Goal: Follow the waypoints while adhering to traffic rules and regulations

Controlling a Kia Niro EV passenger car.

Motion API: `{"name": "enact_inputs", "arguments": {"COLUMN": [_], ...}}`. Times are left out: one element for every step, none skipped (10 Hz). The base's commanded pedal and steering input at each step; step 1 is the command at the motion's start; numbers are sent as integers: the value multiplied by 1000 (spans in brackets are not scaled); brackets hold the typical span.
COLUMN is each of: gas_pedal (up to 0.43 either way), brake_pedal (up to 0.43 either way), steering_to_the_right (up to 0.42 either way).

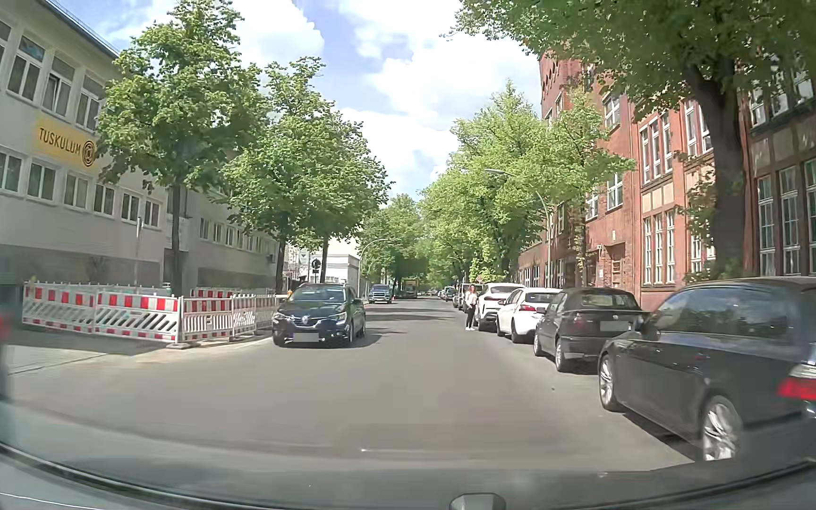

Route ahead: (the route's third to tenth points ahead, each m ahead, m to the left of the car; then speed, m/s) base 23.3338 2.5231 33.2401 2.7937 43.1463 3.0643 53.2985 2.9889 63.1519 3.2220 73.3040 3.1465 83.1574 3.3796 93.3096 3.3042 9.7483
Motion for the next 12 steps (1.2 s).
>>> {"name": "enact_inputs", "arguments": {"gas_pedal": [110, 110, 110, 110, 110, 110, 110, 110, 98, 87, 79, 79], "brake_pedal": [18, 18, 18, 18, 18, 18, 18, 18, 12, 18, 18, 18], "steering_to_the_right": [-11, -16, -24, -33, -36, -37, -35, -28, -19, -13, -6, 1]}}
